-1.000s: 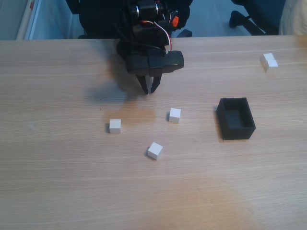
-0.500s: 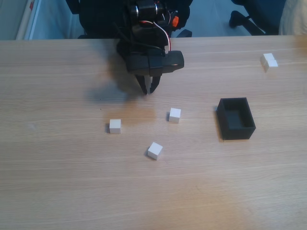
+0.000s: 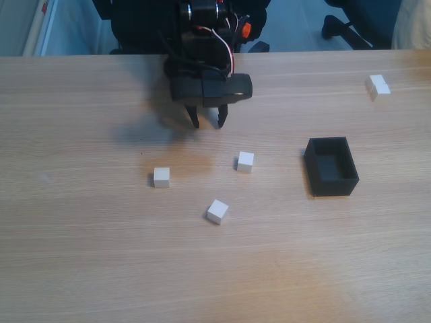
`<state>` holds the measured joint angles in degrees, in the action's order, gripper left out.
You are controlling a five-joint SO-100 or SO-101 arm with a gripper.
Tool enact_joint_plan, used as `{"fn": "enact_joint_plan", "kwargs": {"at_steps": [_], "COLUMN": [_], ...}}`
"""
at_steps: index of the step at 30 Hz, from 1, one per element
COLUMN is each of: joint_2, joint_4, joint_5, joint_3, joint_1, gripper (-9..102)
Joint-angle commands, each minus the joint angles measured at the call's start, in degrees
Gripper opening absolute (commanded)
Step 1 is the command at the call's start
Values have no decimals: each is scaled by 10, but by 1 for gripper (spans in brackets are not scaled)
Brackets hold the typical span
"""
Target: Pick blocks and place them in the box.
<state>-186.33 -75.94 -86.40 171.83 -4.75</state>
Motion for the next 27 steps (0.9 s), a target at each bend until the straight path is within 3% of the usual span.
{"fn": "enact_joint_plan", "kwargs": {"at_steps": [1, 6, 15, 27], "joint_2": [47, 149, 345, 511], "joint_4": [14, 51, 226, 258], "joint_5": [-2, 0, -11, -55], "joint_3": [-73, -153, -212, -297], "joint_1": [11, 41, 116, 200], "gripper": [17, 17, 14, 17]}}
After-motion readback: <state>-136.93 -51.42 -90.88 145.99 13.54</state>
